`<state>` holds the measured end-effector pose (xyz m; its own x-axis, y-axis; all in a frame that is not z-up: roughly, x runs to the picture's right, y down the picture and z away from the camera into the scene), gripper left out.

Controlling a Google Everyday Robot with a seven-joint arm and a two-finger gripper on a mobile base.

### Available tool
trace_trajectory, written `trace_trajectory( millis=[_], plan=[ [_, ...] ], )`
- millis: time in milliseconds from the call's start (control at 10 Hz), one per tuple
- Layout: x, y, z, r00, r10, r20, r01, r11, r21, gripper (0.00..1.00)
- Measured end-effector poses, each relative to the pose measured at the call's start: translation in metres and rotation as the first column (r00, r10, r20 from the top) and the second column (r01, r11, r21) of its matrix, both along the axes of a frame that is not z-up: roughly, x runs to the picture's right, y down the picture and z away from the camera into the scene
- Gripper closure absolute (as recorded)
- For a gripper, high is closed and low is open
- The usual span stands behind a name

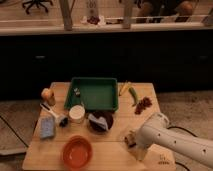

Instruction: Wipe tray with eraser

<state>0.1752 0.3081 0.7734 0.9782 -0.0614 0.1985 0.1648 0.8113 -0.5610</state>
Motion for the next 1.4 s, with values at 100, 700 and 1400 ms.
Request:
trace_trajectory(
  millis=[100, 700, 1400],
  plan=[
    [0.001, -0.003, 0.0, 1.0, -0.008, 0.0, 0.008, 1.0, -0.003, 0.2],
    [0.008, -0.017, 0.005, 0.999, -0.032, -0.004, 0.032, 0.9994, -0.014, 0.2],
    [0.018, -0.028, 0.006, 0.998, -0.06, -0.015, 0.06, 0.9981, -0.011, 0.75]
  ],
)
